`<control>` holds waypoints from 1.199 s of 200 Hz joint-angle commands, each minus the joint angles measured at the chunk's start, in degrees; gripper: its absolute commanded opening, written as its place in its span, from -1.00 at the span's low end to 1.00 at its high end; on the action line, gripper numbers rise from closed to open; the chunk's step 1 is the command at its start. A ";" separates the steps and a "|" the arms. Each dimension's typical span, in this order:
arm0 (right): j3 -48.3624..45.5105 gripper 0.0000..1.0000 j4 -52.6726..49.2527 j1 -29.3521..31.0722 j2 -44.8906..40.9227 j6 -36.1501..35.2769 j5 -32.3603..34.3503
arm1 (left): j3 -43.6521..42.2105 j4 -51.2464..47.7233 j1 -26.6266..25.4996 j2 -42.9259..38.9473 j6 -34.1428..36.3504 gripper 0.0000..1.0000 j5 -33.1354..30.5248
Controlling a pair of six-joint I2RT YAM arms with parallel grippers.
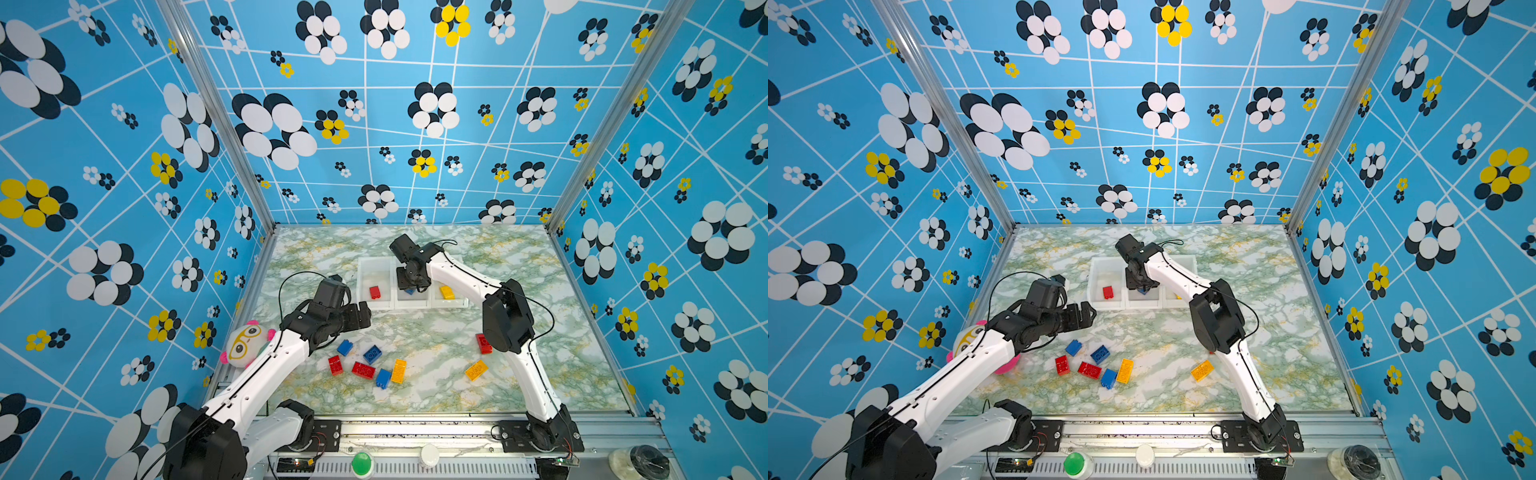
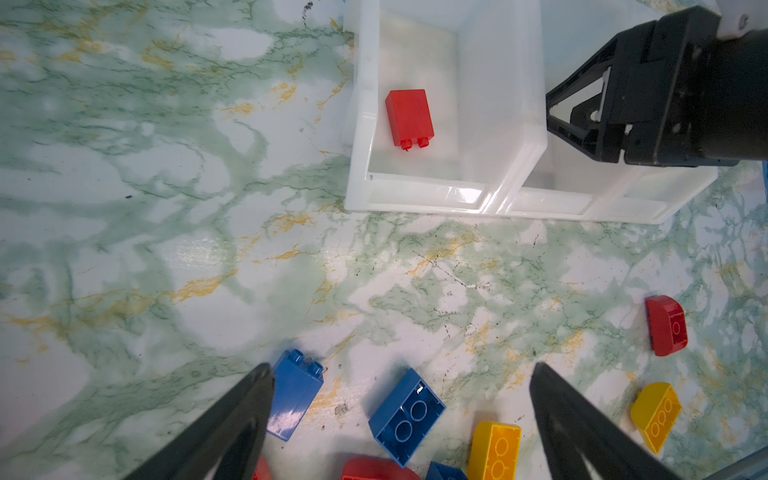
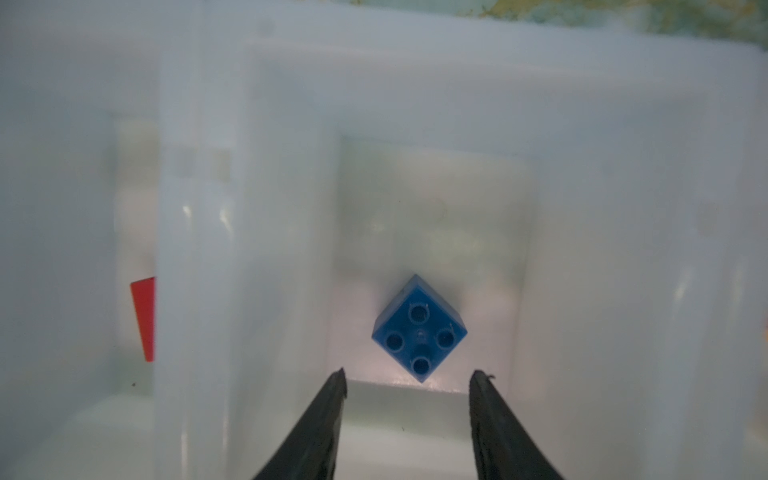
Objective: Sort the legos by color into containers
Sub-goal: 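Lower the left gripper toward the tall blue brick while the right gripper withdraws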
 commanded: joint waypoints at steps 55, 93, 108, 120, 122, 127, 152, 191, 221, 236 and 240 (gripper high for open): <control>-2.94 0.09 0.22 -0.26 -4.26 0.85 -1.17 | -0.21 -4.33 0.43 -1.26 0.04 0.96 -0.62; -7.64 0.15 1.60 -0.20 -9.87 1.17 -2.67 | -0.28 -7.50 0.40 -1.41 1.27 0.95 -1.39; -10.26 0.19 2.48 -0.07 -12.55 1.50 -3.16 | -0.46 -9.17 0.33 -1.14 2.07 0.94 -2.08; -12.19 0.22 2.96 0.11 -14.41 1.67 -3.55 | -0.64 -10.44 0.29 -0.93 2.61 0.93 -2.61; -12.55 0.23 3.04 0.12 -14.70 1.68 -3.59 | -0.68 -10.64 0.21 -0.92 2.76 0.93 -2.68; -13.37 0.23 3.25 0.22 -15.49 1.76 -3.73 | -0.76 -11.11 0.24 -0.88 2.83 0.92 -2.78; -17.88 0.29 4.22 0.97 -19.75 2.45 -4.36 | -1.24 -12.84 0.06 -0.90 3.30 0.88 -3.09; -24.90 0.33 6.03 1.90 -26.18 4.47 -5.43 | -1.69 -14.05 -0.54 1.23 3.46 0.79 -2.57; -29.87 0.34 6.69 2.33 -30.46 5.77 -5.45 | -2.42 -12.31 -1.35 3.87 3.64 0.73 -1.65; -31.24 0.35 6.75 2.37 -32.26 6.12 -5.38 | -2.74 -11.22 -1.39 5.54 3.77 0.70 -1.24; -31.61 0.35 6.76 2.42 -32.74 6.22 -5.28 | -2.74 -11.01 -1.40 5.98 3.83 0.70 -1.19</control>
